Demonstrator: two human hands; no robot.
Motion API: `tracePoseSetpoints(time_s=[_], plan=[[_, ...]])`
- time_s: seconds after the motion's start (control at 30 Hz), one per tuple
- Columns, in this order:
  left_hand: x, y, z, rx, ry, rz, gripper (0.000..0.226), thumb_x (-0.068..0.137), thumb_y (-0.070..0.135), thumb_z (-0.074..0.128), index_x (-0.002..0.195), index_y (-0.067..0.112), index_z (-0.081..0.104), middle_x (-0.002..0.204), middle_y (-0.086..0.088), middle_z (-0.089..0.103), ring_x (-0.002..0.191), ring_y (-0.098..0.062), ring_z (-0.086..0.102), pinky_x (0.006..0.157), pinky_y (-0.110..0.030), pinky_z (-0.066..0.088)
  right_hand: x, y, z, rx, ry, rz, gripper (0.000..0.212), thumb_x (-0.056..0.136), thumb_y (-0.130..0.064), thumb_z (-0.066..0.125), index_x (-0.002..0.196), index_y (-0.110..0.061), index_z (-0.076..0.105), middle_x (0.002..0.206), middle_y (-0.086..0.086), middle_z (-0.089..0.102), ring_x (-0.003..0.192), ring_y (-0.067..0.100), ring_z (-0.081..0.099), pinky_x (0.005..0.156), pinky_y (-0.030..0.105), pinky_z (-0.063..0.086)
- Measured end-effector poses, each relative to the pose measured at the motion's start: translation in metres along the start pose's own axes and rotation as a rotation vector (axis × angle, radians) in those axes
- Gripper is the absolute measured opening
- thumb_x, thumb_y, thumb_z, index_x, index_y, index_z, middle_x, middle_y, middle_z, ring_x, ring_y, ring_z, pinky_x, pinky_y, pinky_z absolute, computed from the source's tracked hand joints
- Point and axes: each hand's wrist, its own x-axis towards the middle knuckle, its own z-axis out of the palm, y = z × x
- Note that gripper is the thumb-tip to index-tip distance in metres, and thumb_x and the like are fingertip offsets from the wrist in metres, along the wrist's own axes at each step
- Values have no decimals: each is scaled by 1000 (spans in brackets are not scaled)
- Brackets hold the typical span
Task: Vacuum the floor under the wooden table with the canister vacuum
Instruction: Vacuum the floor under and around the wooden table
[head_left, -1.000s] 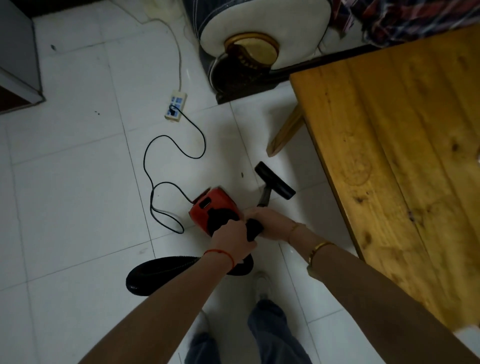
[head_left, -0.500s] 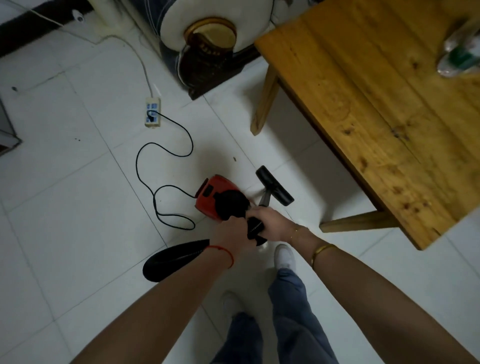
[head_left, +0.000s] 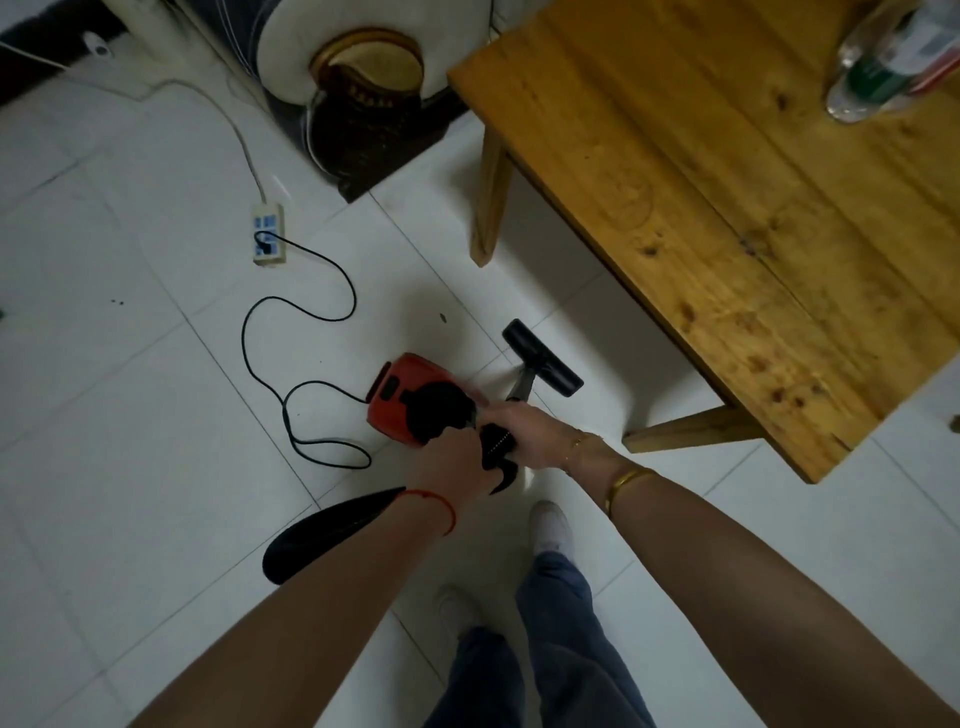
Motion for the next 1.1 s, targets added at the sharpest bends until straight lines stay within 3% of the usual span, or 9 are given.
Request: tracePoseSetpoints(time_s=[0.1,0.23,0.37,0.53,0.67,0.77,0.9,1.0,1.1], plan=[[21,12,-10,13,25,-37,27,84,40,60,86,14,60,71,1,62,57,-16,61,47,-25,47,10,14,-20,-1,3,2,21,76,2,59,93,-10,63,94,4,59,87,21,56,82,35,48],[50,33,-25,-26,20,-69,22,84,33,56,88,12,60,70,0,61,57,-16,60,41,-22,38,26,38,-53,-33,-28,36,27,76,3,61,99,-11,63,102,3,61,94,16,53,86,32,45],[75,53,-39,-84,43,-108,25,85,37,57,88,13,63,79,-3,65,60,-18,61,45,-23,41,43,59,-81,-83,-69,37,35,75,7,57,81,-28,55,89,-4,57,89,18,58,85,37,49],[92,58,-51,-186,72,-171,19,81,31,60,90,16,66,69,3,63,58,-15,63,50,-26,53,65,65,-102,-141,-115,-8,24,78,7,56,90,-13,62,97,5,62,94,21,59,90,32,46],[92,46,-55,-174,71,-200,16,82,31,62,88,17,64,76,0,66,64,-17,66,58,-30,58,76,55,-100,-169,-139,-35,20,81,1,56,97,-8,64,103,10,63,96,22,60,93,36,46],[82,36,-56,-165,27,-204,16,82,31,61,88,16,64,73,0,65,63,-17,65,55,-27,54,72,41,-93,-163,-154,-58,22,81,6,53,97,-5,64,102,10,62,92,18,57,92,32,44],[63,17,-50,-61,-34,-141,20,81,39,62,84,19,63,70,3,63,59,-13,61,46,-24,45,59,21,-72,-89,-109,-104,18,74,8,55,82,-6,62,89,9,62,85,23,59,86,39,48],[45,6,-44,18,-34,-67,27,81,47,60,78,20,59,64,5,58,53,-11,57,41,-21,34,45,6,-53,-55,-54,-60,18,77,4,55,88,-8,64,93,8,62,86,20,57,87,36,48],[22,-4,-43,24,-32,-18,22,82,37,58,80,16,57,64,4,56,55,-13,54,45,-22,38,32,-9,-31,18,14,-30,13,77,-1,59,83,-11,62,88,4,60,81,18,55,81,34,47]])
